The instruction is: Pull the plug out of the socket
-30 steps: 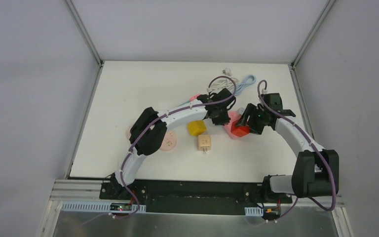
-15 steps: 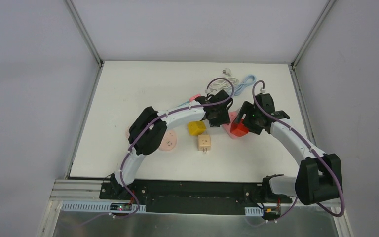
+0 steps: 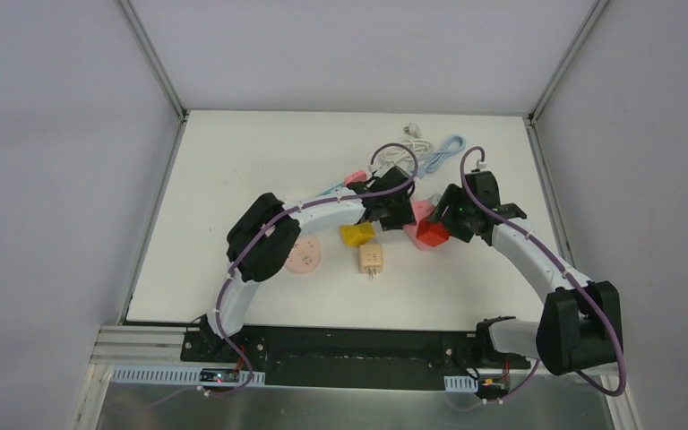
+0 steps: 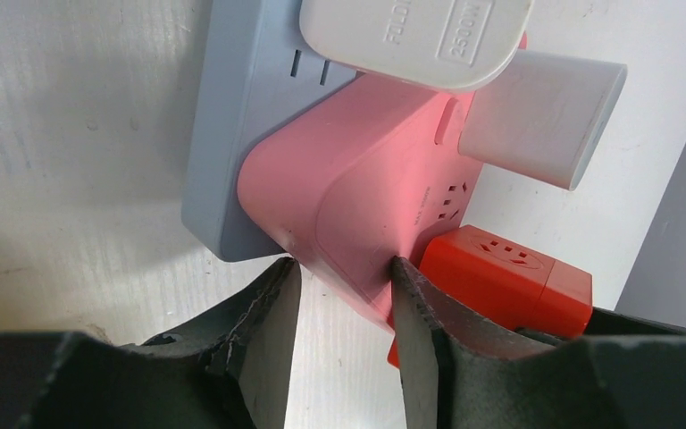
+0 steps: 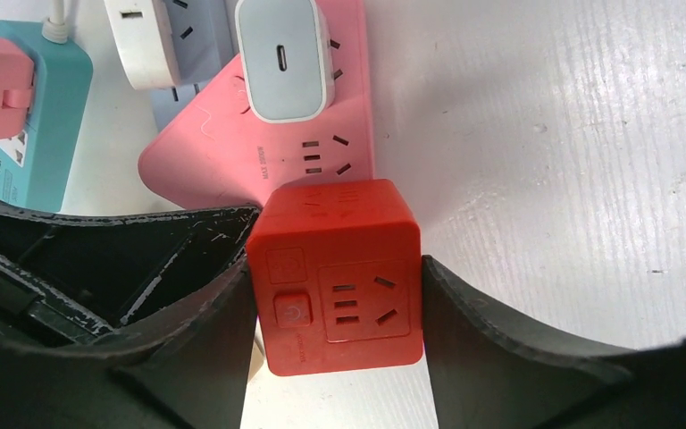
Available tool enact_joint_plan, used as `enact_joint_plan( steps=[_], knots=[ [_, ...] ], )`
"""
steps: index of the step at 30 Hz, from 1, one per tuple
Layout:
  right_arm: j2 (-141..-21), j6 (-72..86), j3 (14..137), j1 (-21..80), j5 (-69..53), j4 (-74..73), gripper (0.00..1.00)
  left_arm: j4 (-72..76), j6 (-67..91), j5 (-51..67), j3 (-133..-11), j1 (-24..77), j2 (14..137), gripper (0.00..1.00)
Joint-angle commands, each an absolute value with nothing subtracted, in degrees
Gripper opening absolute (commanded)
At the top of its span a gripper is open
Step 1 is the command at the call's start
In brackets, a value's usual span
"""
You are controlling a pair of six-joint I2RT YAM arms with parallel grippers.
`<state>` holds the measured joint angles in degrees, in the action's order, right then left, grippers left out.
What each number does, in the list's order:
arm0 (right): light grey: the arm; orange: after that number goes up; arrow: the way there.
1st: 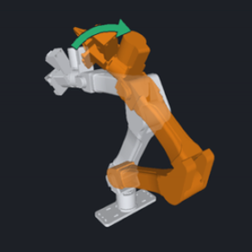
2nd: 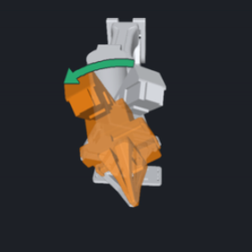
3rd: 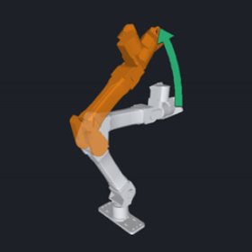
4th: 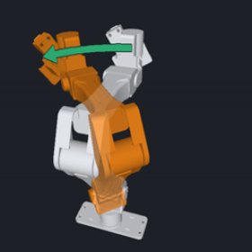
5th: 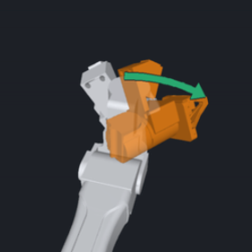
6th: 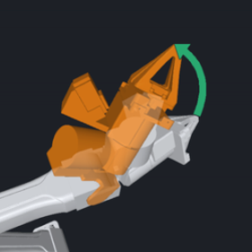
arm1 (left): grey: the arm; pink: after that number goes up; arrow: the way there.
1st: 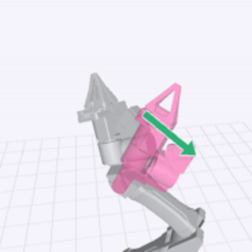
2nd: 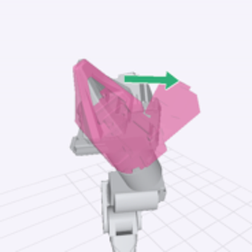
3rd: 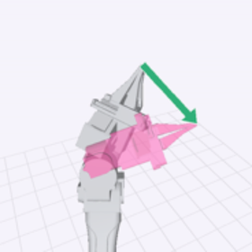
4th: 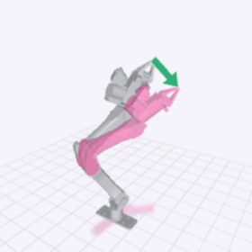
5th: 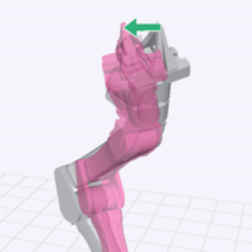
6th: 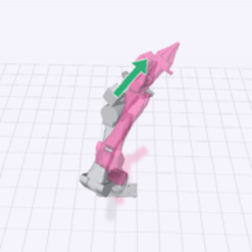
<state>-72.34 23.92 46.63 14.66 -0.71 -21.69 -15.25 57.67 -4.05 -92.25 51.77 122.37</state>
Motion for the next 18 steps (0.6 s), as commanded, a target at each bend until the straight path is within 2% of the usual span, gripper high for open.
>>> enact_joint_plan(
  steps=[1, 3, 8, 9, 12, 15, 18],
  knots=[
    [-75.51, 23.30, 47.93, 15.03, -3.98, -22.18, 0.64, -20.57, 57.39, -6.04, -88.36, 51.33, 124.85, 0.39],
    [-76.35, 23.41, 48.18, 14.95, -2.93, -22.63, 0.68, -21.05, 57.41, -6.90, -88.30, 51.29, 124.53, 0.37],
    [-76.82, 24.03, 47.53, 14.98, -4.17, -21.24, 0.67, -20.33, 58.16, -6.91, -87.28, 51.30, 124.74, 0.36],
    [-76.84, 24.21, 47.50, 14.99, -4.66, -21.07, 0.60, -20.45, 58.18, -7.38, -87.11, 51.31, 124.68, 0.35],
    [-74.59, 24.87, 47.53, 14.83, -4.94, -20.74, 0.29, -20.76, 58.46, -8.73, -86.43, 51.32, 124.16, 0.33],
    [-72.62, 24.82, 49.69, 13.32, -8.75, -21.72, 0.03, -21.37, 58.81, -9.50, -86.37, 51.41, 124.24, 0.32],
    [-71.53, 24.12, 52.45, 10.02, -17.74, -23.03, 0.00, -22.93, 58.67, -9.97, -87.56, 51.58, 125.06, 0.32]
  ],
)
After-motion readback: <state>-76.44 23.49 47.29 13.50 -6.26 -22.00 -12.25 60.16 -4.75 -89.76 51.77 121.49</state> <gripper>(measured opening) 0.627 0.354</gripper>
